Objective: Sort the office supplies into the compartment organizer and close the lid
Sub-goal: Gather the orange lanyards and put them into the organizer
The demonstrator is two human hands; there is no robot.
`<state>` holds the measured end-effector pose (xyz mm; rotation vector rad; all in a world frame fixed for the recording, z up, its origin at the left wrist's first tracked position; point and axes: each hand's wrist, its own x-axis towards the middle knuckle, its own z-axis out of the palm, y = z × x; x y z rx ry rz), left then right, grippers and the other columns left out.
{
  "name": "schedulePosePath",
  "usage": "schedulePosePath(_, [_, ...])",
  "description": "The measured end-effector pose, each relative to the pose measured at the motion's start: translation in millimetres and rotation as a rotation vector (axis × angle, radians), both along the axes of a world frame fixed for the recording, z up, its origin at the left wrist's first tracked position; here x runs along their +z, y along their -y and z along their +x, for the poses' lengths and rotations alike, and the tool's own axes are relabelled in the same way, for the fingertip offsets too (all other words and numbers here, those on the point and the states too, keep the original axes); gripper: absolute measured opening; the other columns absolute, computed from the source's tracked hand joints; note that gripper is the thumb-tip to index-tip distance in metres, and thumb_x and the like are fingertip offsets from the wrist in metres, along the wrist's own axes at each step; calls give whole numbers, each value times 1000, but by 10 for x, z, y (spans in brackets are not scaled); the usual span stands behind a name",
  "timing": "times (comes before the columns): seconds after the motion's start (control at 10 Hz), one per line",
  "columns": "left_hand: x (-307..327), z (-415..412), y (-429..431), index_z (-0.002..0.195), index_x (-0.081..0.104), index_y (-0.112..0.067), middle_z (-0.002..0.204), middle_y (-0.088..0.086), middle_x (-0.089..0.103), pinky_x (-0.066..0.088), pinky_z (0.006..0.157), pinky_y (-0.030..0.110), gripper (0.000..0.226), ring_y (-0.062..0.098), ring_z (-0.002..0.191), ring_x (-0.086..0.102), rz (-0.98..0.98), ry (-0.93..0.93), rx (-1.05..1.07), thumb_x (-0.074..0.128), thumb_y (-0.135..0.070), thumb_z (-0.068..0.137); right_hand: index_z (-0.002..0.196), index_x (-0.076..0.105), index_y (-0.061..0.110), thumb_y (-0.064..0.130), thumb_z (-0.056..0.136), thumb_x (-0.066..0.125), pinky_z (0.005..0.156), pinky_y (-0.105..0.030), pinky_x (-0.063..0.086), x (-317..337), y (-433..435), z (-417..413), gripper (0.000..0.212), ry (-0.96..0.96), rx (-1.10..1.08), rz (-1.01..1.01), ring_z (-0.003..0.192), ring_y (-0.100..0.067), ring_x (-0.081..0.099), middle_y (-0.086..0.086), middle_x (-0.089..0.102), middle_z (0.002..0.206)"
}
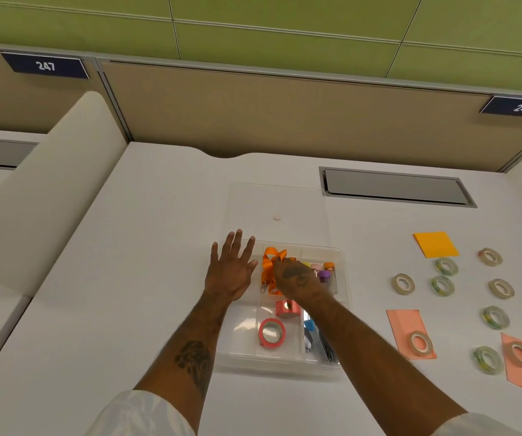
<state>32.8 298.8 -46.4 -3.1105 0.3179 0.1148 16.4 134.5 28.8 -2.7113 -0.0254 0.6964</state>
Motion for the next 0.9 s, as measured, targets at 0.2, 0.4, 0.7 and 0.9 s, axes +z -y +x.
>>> schedulePosePath(0.2, [-42,18,-9,154,-10,-30,163,7,-15,-4,118,55,72,30,150,-10,16,2,11,9,-65,93,118,58,12,25,96,55,69,-2,47,-1,106,-140,25,205,185,60,80,1,54,-16,59,124])
schedulePosePath(0.4, [-30,20,-2,154,-7,-30,163,7,-12,-4,118,55,71,30,151,-8,-5,15,4,11,-64,94,134,44,-3,18,96,55,89,-22,46,234,348,-183,45,261,99,-8,115,-37,51,-24,50,134])
schedulePosePath(0.7, [189,8,92,155,-3,-29,163,8,-10,-3,117,57,80,32,150,-7,-9,116,-4,4,-70,87,153,12,29,66,92,12,118,-50,9,13,500,-20,71,475,45,-166,149,-30,-2,-9,-3,162])
schedulePosePath(0.9, [416,-71,272,154,0,-29,163,9,-5,-1,117,60,85,33,150,-3,-35,231,-43,-8,-75,83,150,-10,35,80,76,-7,115,-60,-2,-72,753,-203,86,447,29,-299,146,-35,-17,-12,-20,159])
